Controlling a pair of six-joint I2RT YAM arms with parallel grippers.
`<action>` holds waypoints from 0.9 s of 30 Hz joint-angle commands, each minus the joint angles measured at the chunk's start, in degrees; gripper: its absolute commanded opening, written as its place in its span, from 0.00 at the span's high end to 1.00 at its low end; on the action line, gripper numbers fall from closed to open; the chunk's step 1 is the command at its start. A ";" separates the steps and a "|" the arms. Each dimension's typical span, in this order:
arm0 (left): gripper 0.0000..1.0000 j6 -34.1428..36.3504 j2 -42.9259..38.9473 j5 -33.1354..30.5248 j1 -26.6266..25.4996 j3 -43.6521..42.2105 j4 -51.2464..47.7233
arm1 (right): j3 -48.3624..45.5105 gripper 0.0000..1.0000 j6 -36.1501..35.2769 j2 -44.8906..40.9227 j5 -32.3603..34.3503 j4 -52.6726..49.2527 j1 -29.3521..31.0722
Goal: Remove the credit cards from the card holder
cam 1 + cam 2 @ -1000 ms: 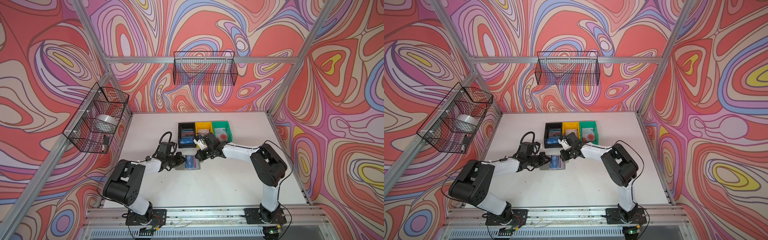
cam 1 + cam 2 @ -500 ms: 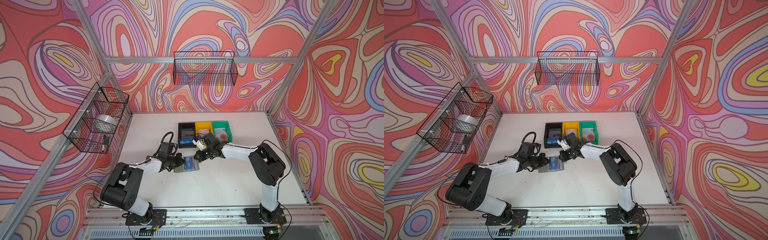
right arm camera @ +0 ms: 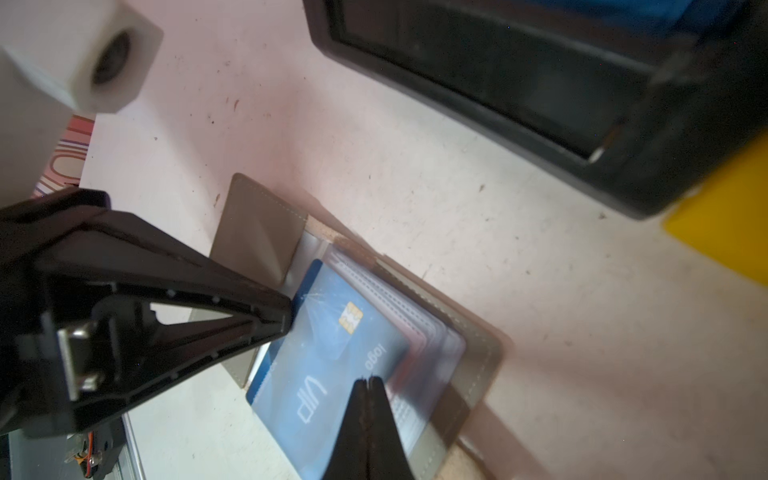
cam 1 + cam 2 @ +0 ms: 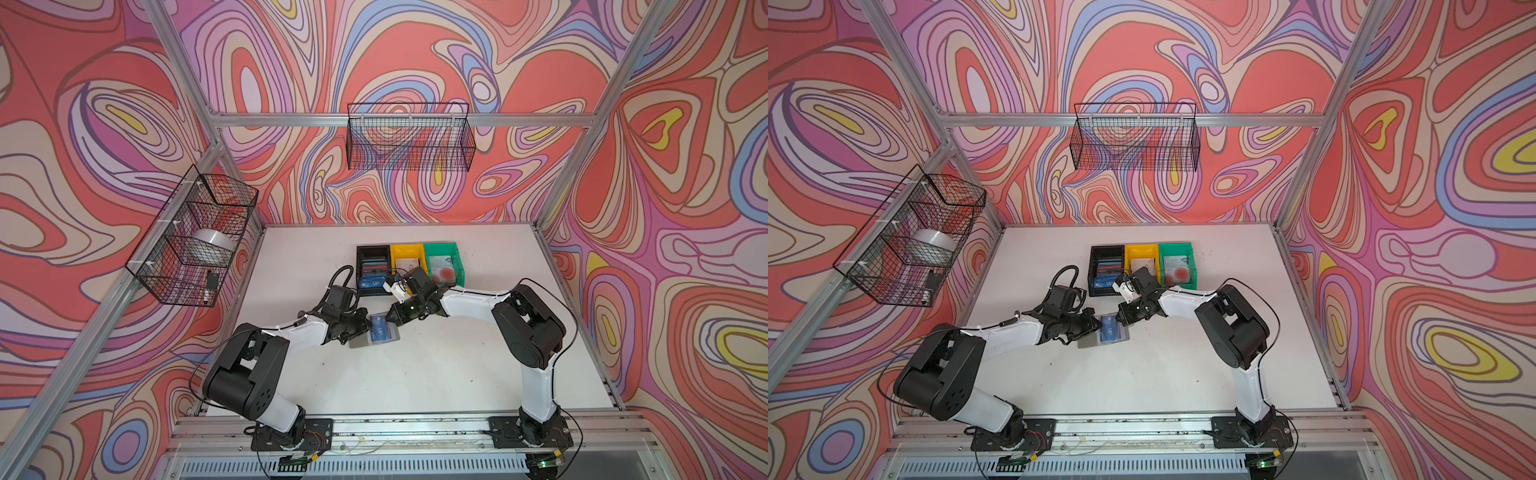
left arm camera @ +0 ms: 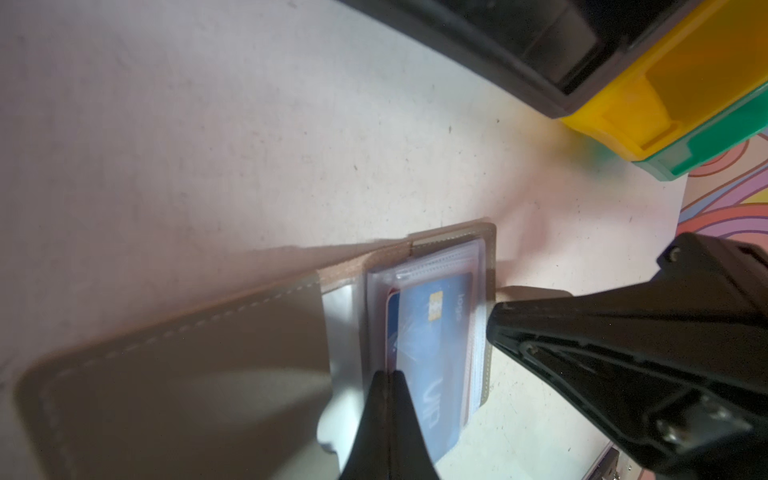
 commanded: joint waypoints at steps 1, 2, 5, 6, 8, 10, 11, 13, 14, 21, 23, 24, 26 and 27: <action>1.00 -0.56 -1.03 -4.02 -0.45 -0.63 -7.88 | 1.13 1.00 0.00 1.57 1.14 -1.19 0.07; 1.00 -0.64 -1.41 -4.42 -0.43 -0.80 -8.50 | 1.11 1.00 0.10 1.68 1.71 -1.34 0.06; 1.00 -0.73 -3.00 -5.49 -0.45 -1.35 -9.83 | 1.35 1.00 -0.02 2.17 2.63 -2.19 0.06; 1.00 -0.73 -3.55 -5.91 -0.41 -1.31 -10.53 | 1.44 1.00 0.01 2.42 2.74 -2.41 0.06; 1.00 -0.29 -4.56 -6.96 -0.39 -1.17 -12.19 | 1.38 1.00 0.01 2.44 2.68 -2.43 0.06; 1.00 0.42 -5.20 -8.21 -0.41 -0.71 -14.14 | 1.26 1.00 0.02 2.53 2.56 -2.41 0.06; 1.00 0.82 -5.39 -9.01 -0.46 -0.37 -14.97 | 1.23 1.00 0.02 2.40 2.57 -2.51 0.06; 1.00 1.37 -5.33 -9.32 -0.41 0.07 -16.77 | 1.25 1.00 -0.15 2.25 2.48 -2.47 0.06; 1.00 1.45 -5.18 -9.07 -0.46 0.14 -16.84 | 1.27 1.00 -0.23 2.18 2.50 -2.59 0.06; 1.00 1.83 -5.49 -8.87 -0.10 -0.59 -16.59 | 1.25 1.00 -0.55 1.54 2.08 -2.65 0.06; 1.00 1.65 -6.07 -8.47 0.43 -1.00 -15.99 | 1.15 1.00 -0.77 1.26 1.86 -2.60 0.06; 1.00 1.56 -6.25 -7.78 0.64 -1.17 -15.81 | 1.18 1.00 -0.86 1.22 1.89 -2.64 0.06; 1.00 1.43 -6.44 -6.02 0.83 -1.71 -13.01 | 1.34 1.00 -1.03 1.05 1.87 -2.85 0.06; 1.00 1.03 -6.53 -4.74 0.93 -2.27 -10.91 | 1.37 1.00 -1.01 1.16 1.78 -2.88 0.06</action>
